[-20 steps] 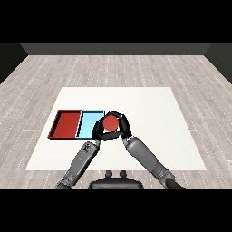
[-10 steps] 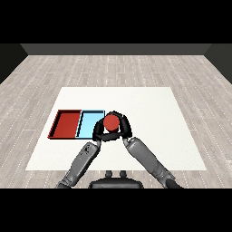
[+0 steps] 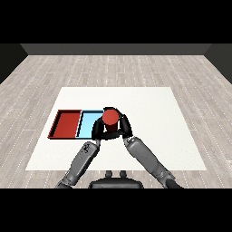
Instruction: Pick the red can and put it in the red box
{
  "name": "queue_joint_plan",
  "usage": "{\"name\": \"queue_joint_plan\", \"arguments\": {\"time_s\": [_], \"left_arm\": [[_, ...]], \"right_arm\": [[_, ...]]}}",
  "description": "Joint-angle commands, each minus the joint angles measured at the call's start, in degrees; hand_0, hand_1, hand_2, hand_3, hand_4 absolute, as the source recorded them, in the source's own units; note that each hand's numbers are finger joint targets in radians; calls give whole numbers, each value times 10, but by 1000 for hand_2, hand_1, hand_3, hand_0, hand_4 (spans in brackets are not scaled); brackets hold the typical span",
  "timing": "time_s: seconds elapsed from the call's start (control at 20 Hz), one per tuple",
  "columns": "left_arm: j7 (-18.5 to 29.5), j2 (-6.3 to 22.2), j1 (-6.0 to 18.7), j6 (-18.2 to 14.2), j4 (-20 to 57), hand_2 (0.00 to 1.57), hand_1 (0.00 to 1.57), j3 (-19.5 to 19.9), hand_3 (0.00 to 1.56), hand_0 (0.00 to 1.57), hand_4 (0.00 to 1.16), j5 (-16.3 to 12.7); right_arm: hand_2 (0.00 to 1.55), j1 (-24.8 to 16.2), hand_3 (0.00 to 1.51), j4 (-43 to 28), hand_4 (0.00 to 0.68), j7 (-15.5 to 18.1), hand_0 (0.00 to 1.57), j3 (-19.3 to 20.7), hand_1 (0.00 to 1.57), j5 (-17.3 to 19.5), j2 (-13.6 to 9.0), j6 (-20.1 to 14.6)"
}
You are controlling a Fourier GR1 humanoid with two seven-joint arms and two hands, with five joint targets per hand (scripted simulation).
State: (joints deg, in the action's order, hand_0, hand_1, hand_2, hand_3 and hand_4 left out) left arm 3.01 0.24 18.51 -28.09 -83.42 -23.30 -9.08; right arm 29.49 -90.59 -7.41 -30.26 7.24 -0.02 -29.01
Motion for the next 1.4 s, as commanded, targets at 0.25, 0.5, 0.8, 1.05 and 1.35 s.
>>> {"name": "queue_joint_plan", "arguments": {"time_s": [0.25,0.5,0.8,1.05,1.35], "left_arm": [[-45,7,20,-2,-32,1571,1571,14,1492,1571,1136,39],[35,-2,26,-12,64,1571,1571,30,1501,1571,1131,38],[-21,21,-7,-9,-10,1570,1571,59,1482,1571,1122,68],[-7,76,8,39,12,1571,1571,134,1482,1571,1123,41],[-11,170,-48,55,19,1571,1571,204,1517,1571,1134,38]], "right_arm": [[0,-27,0,-17,0,24,0,47,0,8,0,38],[0,-55,0,-89,0,4,0,80,0,-4,-9,61],[0,-162,0,-211,0,34,0,124,0,-73,-61,105],[0,-247,0,-247,0,66,0,164,0,-104,-86,125],[0,-357,0,-220,0,159,0,231,0,-146,-97,142]]}}
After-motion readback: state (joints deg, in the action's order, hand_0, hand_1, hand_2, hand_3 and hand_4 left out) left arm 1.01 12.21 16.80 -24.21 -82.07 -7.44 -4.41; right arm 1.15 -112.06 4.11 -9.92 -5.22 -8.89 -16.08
